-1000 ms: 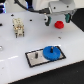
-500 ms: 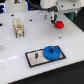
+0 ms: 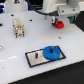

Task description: Insert the blue gear onto the right peg, followed by the red gear

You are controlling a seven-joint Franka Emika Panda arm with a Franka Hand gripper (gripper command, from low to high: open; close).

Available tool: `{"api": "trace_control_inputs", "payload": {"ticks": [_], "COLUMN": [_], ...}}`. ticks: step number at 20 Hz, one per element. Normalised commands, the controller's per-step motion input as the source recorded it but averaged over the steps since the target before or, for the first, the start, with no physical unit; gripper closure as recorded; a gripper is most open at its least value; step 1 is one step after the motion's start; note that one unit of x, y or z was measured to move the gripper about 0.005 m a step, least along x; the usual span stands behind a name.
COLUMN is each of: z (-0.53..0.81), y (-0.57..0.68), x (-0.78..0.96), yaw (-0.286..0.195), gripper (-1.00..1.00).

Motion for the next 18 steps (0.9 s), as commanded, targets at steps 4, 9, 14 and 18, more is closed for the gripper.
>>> {"api": "trace_control_inputs", "payload": {"ticks": [4,9,14,18], "z": [-0.32,-0.22,-0.16,-0.09], "y": [-0.13,-0.24,-0.16,-0.05], "x": [-0.46,-0.44,-0.34,-0.27], "yaw": [0.0,0.0,0.0,0.0], "gripper": [-1.0,1.0,1.0,1.0]}}
